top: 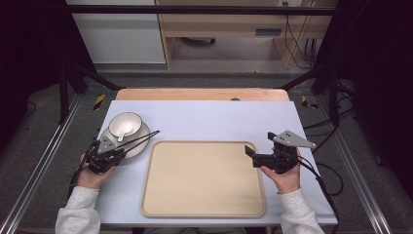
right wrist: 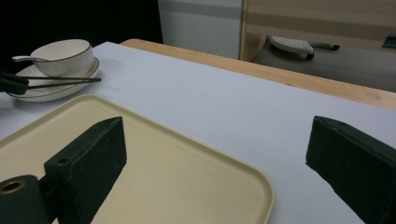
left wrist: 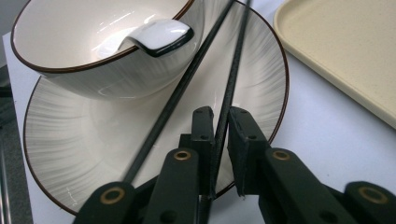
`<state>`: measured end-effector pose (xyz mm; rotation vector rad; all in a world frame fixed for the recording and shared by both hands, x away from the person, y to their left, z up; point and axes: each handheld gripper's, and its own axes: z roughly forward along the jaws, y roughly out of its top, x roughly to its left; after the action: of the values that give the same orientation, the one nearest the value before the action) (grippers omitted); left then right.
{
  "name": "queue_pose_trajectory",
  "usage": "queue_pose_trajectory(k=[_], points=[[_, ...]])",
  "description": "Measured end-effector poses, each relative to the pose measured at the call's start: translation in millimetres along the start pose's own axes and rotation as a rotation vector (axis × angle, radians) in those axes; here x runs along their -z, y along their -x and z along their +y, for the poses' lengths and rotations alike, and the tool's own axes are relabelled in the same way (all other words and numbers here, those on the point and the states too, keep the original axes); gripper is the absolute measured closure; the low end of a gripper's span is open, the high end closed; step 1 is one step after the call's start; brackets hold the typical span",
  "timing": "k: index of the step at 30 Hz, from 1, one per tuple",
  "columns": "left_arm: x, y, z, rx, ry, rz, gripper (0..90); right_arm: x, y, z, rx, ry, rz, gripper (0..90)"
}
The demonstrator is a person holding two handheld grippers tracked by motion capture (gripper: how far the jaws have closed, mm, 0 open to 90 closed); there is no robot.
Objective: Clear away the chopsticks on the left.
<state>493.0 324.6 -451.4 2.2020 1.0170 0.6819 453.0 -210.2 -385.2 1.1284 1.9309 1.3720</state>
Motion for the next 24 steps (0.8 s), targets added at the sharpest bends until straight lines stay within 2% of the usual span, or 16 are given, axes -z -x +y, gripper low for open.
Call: queue_pose_trajectory(k=[9, 12, 14, 18, 23, 24], points=[[-0.6, 1.5, 2.3, 0.031, -0.007, -0.014, 84.1, -0.1, 0.2, 0.1, -0.001, 0.001, 0.001, 5.0], [-1.2, 1.1, 4.3, 0.064, 0.004, -0.023, 78.0, 0.0, 0.2, 0.3, -0.004, 0.0, 0.002, 5.0], [-1.9, 2.0, 6.4, 0.083, 0.017, -0.026, 77.9, 0.4, 0.8, 0.6, -0.001, 0.004, 0.002, 5.0], [-7.2, 2.8, 9.9, 0.131, 0.012, -0.024, 78.4, 0.9, 0.5, 0.7, -0.001, 0.005, 0.006, 5.0], [-12.8, 1.8, 9.4, 0.169, 0.002, -0.031, 80.7, 0.2, 0.3, 0.3, -0.005, 0.0, 0.007, 5.0], [-13.4, 1.5, 9.4, 0.161, -0.006, -0.027, 81.4, 0.1, 0.2, 0.3, -0.005, -0.001, 0.008, 5.0]])
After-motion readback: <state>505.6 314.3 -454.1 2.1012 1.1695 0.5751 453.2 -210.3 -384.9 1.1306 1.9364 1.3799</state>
